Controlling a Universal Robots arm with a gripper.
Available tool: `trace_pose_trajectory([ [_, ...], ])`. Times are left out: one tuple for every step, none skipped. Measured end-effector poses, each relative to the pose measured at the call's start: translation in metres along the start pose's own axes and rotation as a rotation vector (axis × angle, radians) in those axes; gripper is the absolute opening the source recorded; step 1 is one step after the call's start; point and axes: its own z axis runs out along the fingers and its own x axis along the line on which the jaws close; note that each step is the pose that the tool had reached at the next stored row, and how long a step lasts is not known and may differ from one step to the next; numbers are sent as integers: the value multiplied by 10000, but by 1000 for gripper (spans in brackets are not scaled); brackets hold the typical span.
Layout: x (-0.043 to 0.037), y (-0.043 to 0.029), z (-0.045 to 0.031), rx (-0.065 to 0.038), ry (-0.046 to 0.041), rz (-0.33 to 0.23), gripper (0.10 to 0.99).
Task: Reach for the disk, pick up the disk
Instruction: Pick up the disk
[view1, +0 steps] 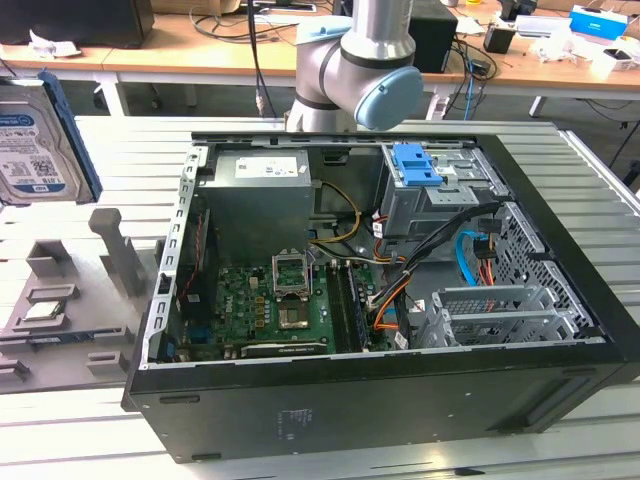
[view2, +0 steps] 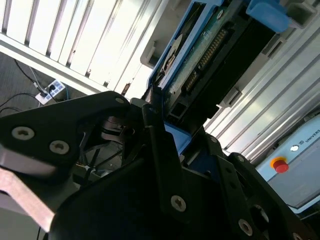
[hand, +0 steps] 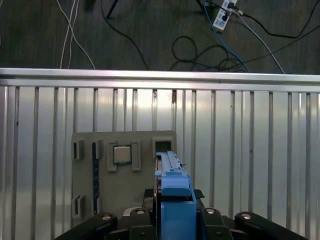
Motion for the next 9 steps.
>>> trace_pose_trajectory([
  [0,0,-19,0,0,0,369],
  [0,1,-37,0,0,0,369],
  [0,1,-56,-1,0,0,369],
  [0,2,-88,-1,0,0,369],
  [-1,2,-113,-2,0,0,369],
  [-1,3,-134,-2,0,0,369],
  [-1,4,-178,-2,0,0,369],
  [-1,4,-196,-3,0,0,369],
  [-1,5,-217,-3,0,0,369],
])
